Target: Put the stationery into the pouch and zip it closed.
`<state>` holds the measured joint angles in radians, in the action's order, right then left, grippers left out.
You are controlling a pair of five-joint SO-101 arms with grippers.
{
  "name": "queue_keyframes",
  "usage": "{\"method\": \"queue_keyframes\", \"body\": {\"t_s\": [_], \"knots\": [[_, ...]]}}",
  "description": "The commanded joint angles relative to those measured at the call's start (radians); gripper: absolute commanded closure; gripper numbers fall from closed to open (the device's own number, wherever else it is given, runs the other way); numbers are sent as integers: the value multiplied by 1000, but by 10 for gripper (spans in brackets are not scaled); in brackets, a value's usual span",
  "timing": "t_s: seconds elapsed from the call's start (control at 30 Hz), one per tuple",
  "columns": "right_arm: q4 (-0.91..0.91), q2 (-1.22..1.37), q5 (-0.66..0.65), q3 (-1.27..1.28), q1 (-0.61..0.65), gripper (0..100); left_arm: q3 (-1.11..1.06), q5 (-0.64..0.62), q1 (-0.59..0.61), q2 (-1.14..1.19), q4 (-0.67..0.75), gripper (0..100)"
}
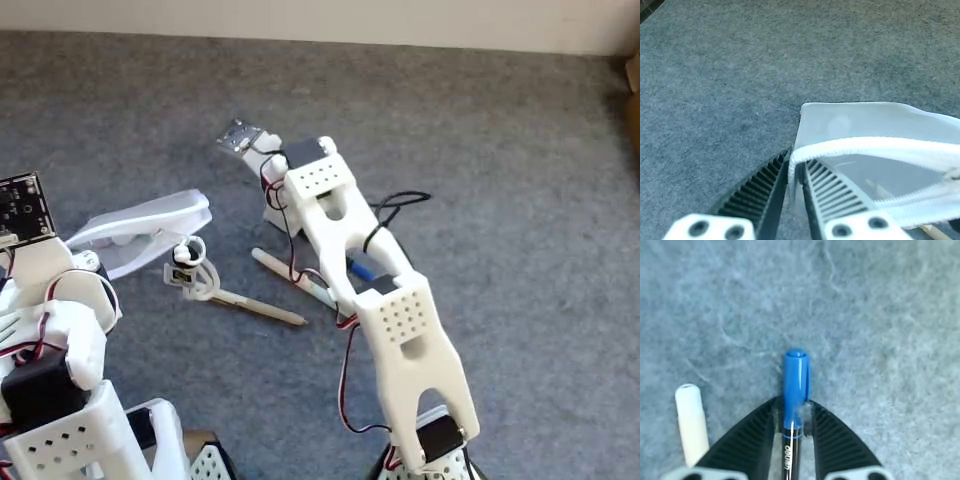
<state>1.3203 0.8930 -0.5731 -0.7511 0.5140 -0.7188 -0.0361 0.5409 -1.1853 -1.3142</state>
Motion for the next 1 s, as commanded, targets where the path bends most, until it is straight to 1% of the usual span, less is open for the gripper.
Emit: {"method": "queue_keyframes", "body": {"t_s": [0.0,0.23,0.53,0.87,0.9,0.97], "knots": [[-18,16,3,-31,16,981,7,-9,-13,13,31,993],[18,13,3,-41,16,987,7,-9,-13,13,31,993],[228,19,9,-312,12,987,7,-9,-13,13,31,993],[418,22,12,-570,15,987,7,-8,-13,13,31,993],[432,22,20,-598,16,987,7,-8,-13,13,31,993],[441,22,83,-651,15,987,7,-8,-13,13,31,993]]}}
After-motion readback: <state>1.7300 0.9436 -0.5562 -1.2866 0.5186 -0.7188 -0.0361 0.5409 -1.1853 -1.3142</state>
